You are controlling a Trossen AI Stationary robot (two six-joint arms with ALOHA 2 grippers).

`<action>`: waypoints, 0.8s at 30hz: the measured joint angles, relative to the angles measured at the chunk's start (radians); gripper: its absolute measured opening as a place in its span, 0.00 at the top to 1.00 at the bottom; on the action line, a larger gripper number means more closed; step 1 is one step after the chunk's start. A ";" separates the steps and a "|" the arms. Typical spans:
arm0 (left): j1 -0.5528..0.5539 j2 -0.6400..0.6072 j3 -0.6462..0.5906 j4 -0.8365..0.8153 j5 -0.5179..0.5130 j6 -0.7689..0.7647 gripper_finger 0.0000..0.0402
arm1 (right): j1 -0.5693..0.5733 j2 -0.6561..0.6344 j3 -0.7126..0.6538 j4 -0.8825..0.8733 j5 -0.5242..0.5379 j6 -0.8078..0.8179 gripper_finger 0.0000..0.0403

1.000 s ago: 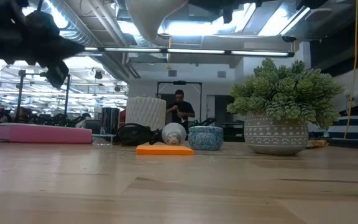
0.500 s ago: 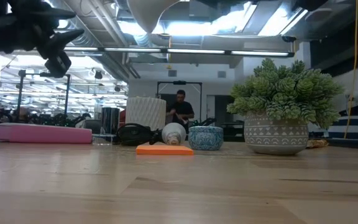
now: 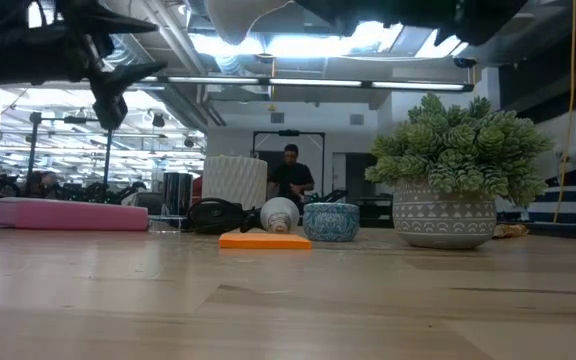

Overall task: Screw lightbulb
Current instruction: Insert the lightbulb into the silver lamp

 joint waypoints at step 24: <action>0.001 0.378 0.191 0.317 -0.119 0.126 0.54 | -0.008 0.297 0.339 -0.133 0.000 -0.438 0.71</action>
